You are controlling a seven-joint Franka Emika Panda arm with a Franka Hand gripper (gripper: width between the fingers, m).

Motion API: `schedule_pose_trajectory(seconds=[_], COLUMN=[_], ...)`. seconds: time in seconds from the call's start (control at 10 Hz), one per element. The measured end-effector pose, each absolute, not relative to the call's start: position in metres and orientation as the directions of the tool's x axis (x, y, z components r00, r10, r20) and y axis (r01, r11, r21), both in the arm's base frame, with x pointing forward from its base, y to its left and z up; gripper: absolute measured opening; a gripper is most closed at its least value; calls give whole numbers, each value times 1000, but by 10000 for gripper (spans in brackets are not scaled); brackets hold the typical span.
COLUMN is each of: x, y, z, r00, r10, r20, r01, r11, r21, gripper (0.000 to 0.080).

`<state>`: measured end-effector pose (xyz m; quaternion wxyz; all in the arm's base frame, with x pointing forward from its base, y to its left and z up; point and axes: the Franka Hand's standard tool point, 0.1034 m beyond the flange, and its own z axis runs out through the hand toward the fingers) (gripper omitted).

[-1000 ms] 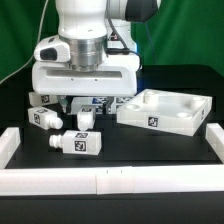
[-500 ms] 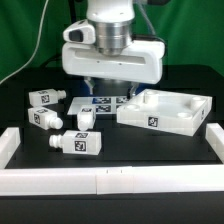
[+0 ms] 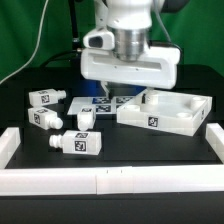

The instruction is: Assemble one leg

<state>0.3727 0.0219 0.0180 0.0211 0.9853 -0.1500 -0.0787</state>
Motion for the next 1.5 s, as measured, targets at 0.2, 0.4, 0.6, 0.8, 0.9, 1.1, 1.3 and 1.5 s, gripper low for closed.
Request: schedule_pose_trajectory(seconds=[0.2, 0.4, 0.6, 0.8, 0.9, 1.1, 1.3, 1.5], x=[371, 371, 371, 371, 371, 383, 419, 434], y=[24, 24, 24, 24, 25, 19, 2, -4], z=[16, 15, 15, 16, 16, 20, 33, 39], r00=[945, 945, 945, 945, 947, 960, 972, 979], r10=[-287, -287, -287, -287, -282, -239, -179, -136], r20=[-154, -155, -155, -154, -154, -146, -150, -152], r01=[-280, -280, -280, -280, -275, -234, -177, -134], r11=[-958, -958, -958, -958, -959, -971, -984, -991], r21=[66, 66, 66, 66, 64, 52, 32, 24], gripper=[649, 620, 441, 123, 56, 56, 55, 55])
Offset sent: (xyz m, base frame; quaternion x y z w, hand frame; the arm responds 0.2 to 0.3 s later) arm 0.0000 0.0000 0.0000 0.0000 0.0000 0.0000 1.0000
